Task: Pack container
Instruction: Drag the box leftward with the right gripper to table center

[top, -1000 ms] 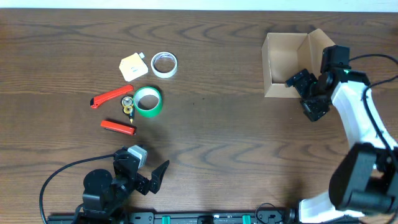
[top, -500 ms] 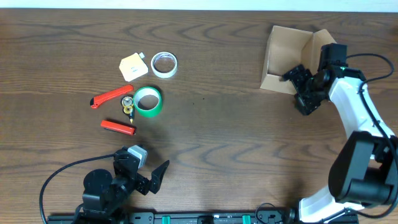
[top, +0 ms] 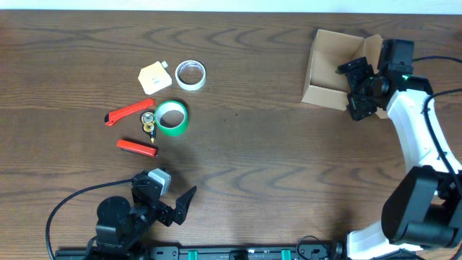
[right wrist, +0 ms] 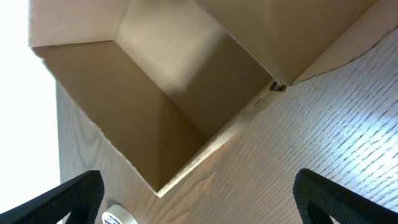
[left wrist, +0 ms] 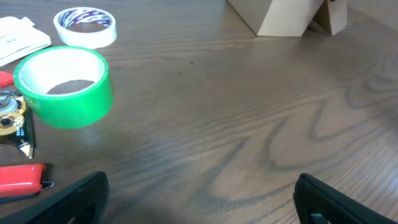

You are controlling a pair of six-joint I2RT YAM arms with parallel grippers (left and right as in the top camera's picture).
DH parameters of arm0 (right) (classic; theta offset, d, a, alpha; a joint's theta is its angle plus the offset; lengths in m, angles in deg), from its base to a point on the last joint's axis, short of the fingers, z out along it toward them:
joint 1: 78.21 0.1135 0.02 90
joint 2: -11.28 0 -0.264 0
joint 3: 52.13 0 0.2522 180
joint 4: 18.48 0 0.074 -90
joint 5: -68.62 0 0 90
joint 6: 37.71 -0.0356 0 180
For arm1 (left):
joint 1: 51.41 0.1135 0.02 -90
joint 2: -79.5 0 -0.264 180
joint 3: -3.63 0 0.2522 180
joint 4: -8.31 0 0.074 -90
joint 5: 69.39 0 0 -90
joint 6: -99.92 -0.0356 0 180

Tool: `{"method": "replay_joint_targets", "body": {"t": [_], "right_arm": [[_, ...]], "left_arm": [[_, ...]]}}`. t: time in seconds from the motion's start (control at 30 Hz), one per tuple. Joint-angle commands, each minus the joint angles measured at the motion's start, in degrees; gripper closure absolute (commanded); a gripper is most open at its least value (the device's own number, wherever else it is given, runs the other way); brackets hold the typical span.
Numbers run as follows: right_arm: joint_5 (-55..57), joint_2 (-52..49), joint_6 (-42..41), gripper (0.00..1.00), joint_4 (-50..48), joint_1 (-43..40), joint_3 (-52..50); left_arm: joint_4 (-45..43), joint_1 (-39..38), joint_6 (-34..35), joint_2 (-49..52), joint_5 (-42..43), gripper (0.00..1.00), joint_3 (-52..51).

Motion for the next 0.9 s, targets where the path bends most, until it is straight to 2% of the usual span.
{"method": "replay_joint_targets", "body": {"t": [0.0,0.17,0.23,0.3,0.33,0.37,0.47,0.5,0.73,0.87], "right_arm": [[1.18,-3.65,-3.67,0.01,-0.02,1.46,0.42],[1.18,-7.32,-4.17,0.01,-0.85,1.68,0.42],[1.22,-7.85,-3.85,0.08,-0.17,1.68,0.42],[1.20,-7.91,-2.43,0.26,0.22,1.68,0.42],[1.16,-7.89,-1.60,0.41,0.24,1.68,0.42],[0.85,-7.78,-0.81,0.63,0.33,1.66,0.42],[0.31,-7.52,1.22,0.94,1.01,1.66,0.42],[0.28,-7.28,2.47,0.99,1.60,1.68,0.44],[0.35,-5.05,16.44,0.99,5.84,1.68,1.77],[0.33,-4.13,27.39,0.99,10.97,1.81,4.72]], "left_arm": [[0.02,0.35,0.17,-0.37,-0.17,0.05,-0.96],[0.02,0.35,0.17,-0.37,-0.17,0.05,-0.96],[0.02,0.35,0.17,-0.37,-0.17,0.05,-0.96],[0.02,0.35,0.17,-0.37,-0.17,0.05,-0.96],[0.02,0.35,0.17,-0.37,-0.17,0.05,-0.96],[0.02,0.35,0.17,-0.37,-0.17,0.05,-0.96],[0.02,0.35,0.17,-0.37,-0.17,0.05,-0.96],[0.02,0.35,0.17,-0.37,-0.17,0.05,-0.96],[0.02,0.35,0.17,-0.37,-0.17,0.05,-0.96],[0.02,0.35,0.17,-0.37,-0.17,0.05,-0.96]]}}
